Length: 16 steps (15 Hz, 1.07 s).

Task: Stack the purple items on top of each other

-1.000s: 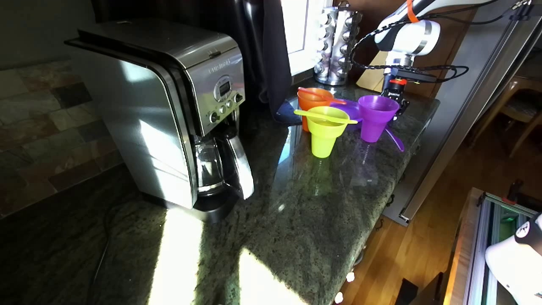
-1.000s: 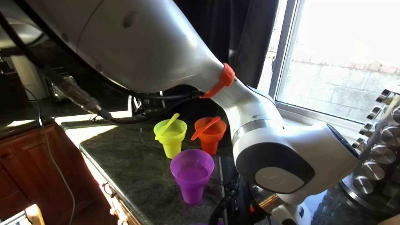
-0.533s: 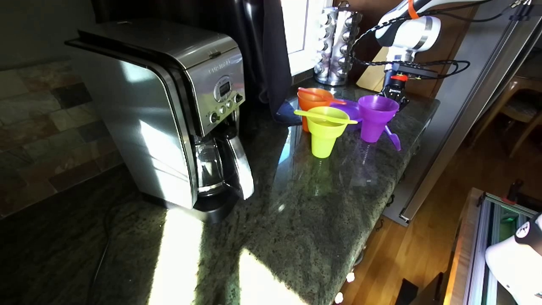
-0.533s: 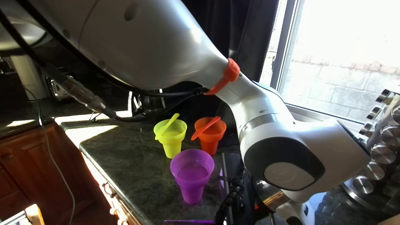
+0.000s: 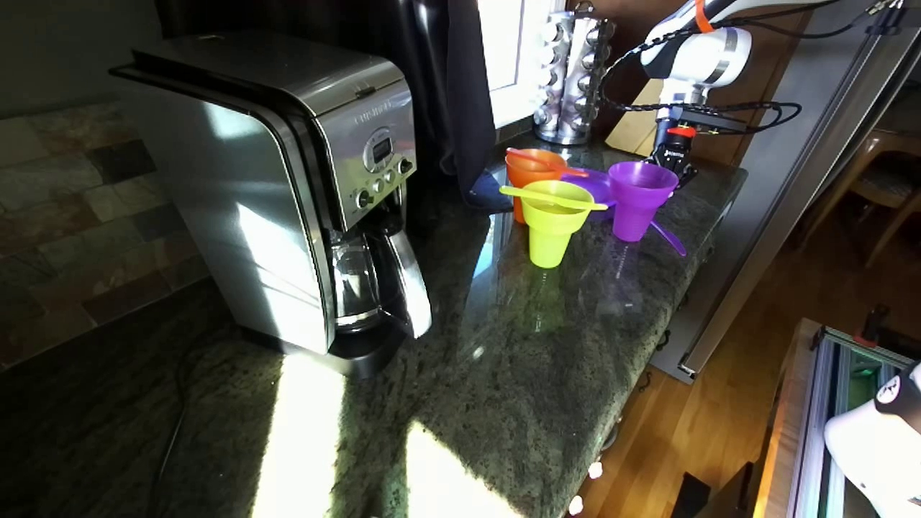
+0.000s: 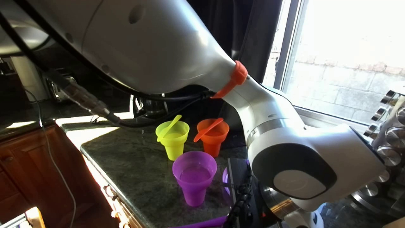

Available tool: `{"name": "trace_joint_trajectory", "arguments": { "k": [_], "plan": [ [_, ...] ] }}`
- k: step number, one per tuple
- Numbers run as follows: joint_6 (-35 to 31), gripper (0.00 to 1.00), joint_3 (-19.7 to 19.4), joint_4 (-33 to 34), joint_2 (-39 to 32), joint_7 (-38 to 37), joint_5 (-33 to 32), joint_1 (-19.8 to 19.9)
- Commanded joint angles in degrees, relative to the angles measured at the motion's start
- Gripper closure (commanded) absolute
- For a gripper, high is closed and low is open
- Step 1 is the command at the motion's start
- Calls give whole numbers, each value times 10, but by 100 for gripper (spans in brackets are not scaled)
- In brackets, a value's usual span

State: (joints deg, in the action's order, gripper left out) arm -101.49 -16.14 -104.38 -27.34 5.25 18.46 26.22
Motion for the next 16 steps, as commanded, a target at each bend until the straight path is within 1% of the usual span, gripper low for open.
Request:
{"name": "trace_joint_trajectory", "arguments": {
  "k": [1,2,4,6,8,9,10,13,14,16],
  "plan": [
    [7,64,6,12,-9,19,3,7],
    [7,55,7,13,-9,21,4,7],
    [6,42,9,15,-11,19,5,5],
    [6,25,12,18,-12,16,5,3],
    [8,11,15,23,-15,12,5,0],
    [8,3,17,25,-17,10,3,-2],
    [9,0,19,28,-19,11,2,-3],
    [9,0,22,31,-26,9,-2,-7],
    [7,18,23,30,-28,10,-3,-8],
    [7,34,24,30,-31,11,-4,-9]
  ]
}}
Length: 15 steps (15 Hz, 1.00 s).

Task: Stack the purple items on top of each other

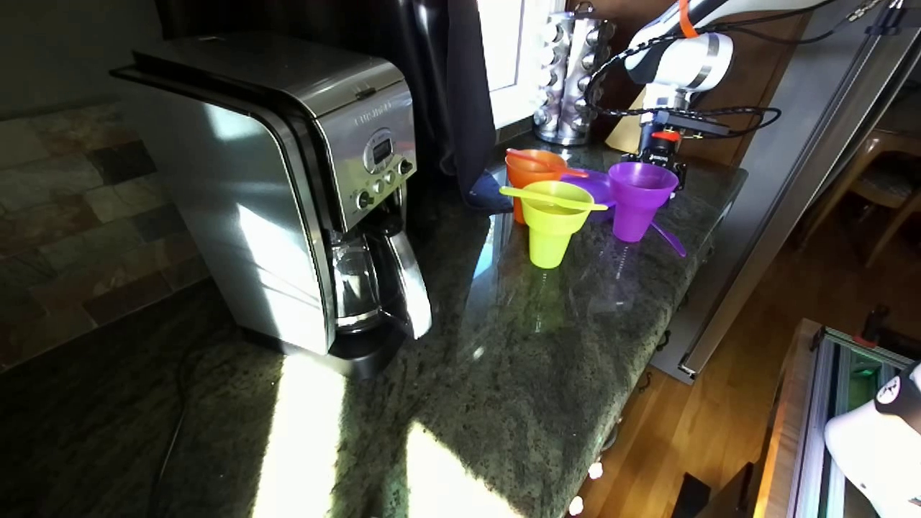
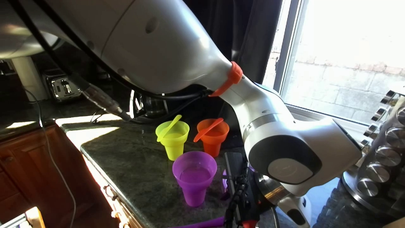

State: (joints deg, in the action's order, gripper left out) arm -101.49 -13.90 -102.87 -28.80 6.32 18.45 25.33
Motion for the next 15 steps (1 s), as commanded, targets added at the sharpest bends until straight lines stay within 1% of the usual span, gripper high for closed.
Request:
{"name": "trace_joint_trajectory", "arguments": {
  "k": [1,3,7,8,9,10,12,13,15],
  "plan": [
    [7,41,2,15,-18,0,-4,0],
    [7,58,2,16,-21,0,-6,0],
    [8,86,0,20,-23,-2,-17,-1],
    [8,95,0,20,-24,-2,-18,-1],
    [10,98,0,22,-25,-2,-20,-1],
    [13,96,0,23,-25,-3,-20,-1],
    [26,100,0,30,-22,0,-18,1],
    [31,98,1,33,-21,5,-14,4],
    [34,99,-1,35,-18,6,-17,5]
  ]
}}
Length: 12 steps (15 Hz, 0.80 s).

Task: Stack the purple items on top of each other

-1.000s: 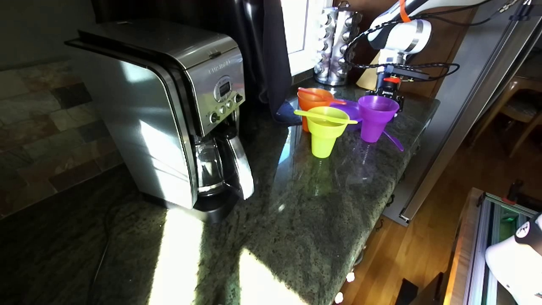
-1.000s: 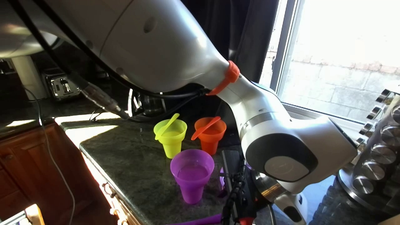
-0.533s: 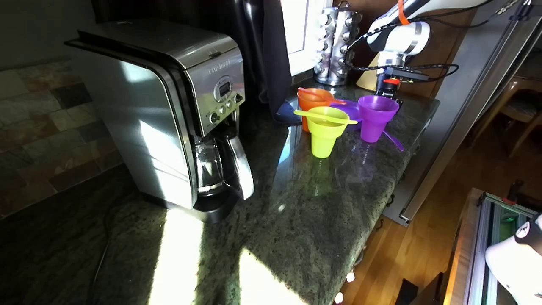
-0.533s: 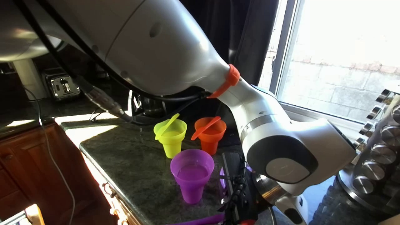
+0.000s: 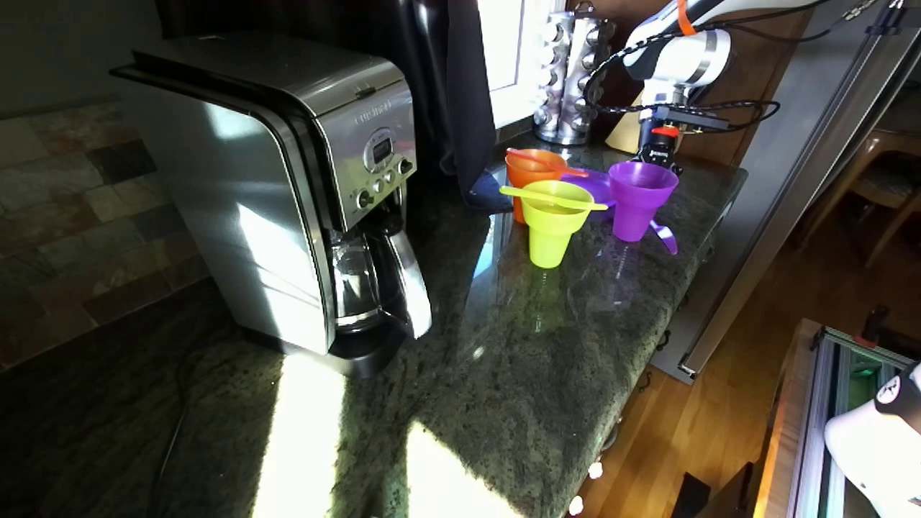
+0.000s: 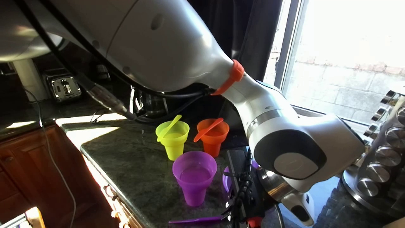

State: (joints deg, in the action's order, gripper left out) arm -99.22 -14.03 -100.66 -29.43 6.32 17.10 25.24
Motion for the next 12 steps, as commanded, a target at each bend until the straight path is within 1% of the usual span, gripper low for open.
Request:
{"name": "trace_joint_trajectory", "arguments": {
  "k": [1,2,6,7,8,9,12],
  "plan": [
    [12,98,0,14,-12,6,-5,6],
    [11,100,-1,14,-13,6,-7,6],
    [6,99,0,8,-16,11,-15,5],
    [2,74,1,5,-12,16,-13,5],
    [-1,74,1,2,-8,17,-12,5],
    [-2,71,2,1,-6,21,-11,5],
    [-4,47,4,-3,-1,28,-9,4]
  ]
}}
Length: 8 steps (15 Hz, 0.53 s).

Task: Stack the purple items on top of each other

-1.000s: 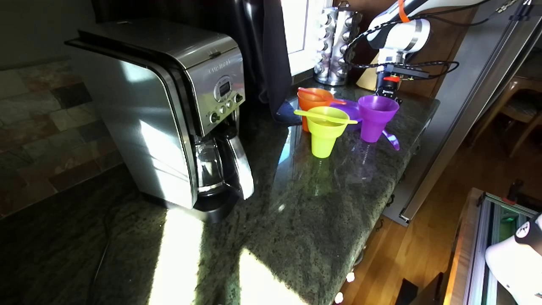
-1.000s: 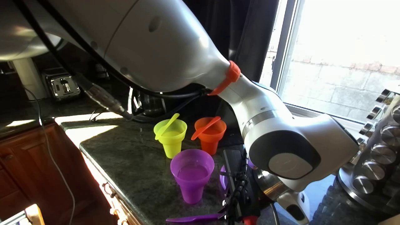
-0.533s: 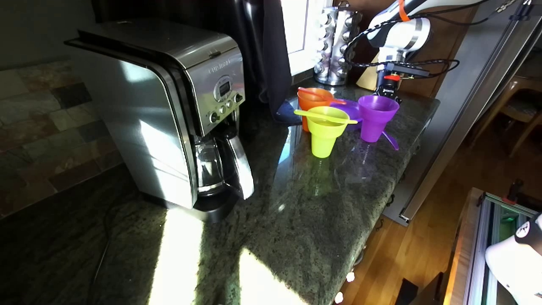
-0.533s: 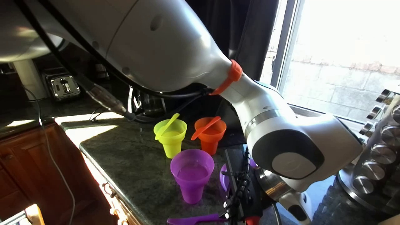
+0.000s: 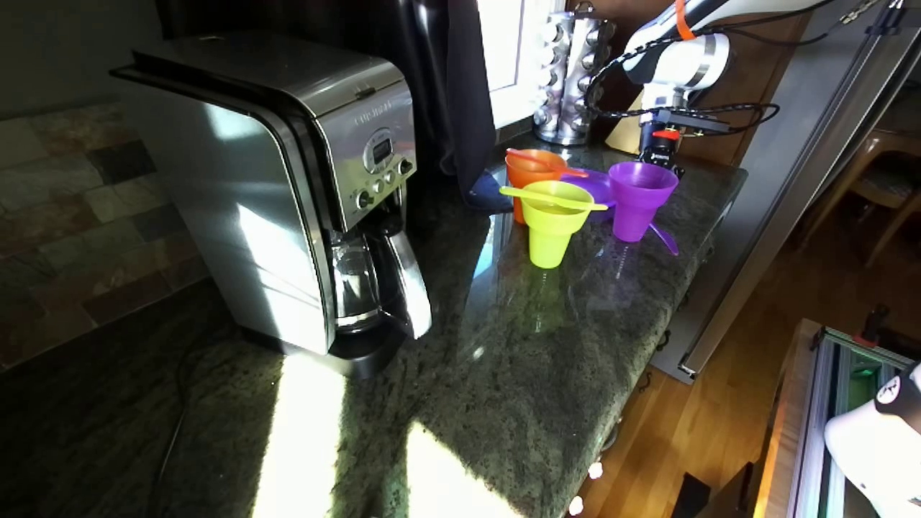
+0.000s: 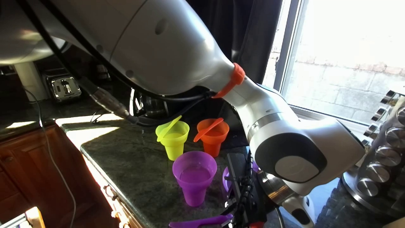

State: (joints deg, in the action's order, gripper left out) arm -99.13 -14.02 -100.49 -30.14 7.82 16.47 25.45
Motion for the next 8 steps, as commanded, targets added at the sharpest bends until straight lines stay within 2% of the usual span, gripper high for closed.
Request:
{"name": "trace_joint_trajectory", "arguments": {
  "k": [1,6,8],
  "plan": [
    [-3,40,4,-4,5,12,-3,1],
    [-1,3,8,-8,-2,7,-7,-6],
    [-1,0,10,-9,-4,6,-8,-9]
  ]
}}
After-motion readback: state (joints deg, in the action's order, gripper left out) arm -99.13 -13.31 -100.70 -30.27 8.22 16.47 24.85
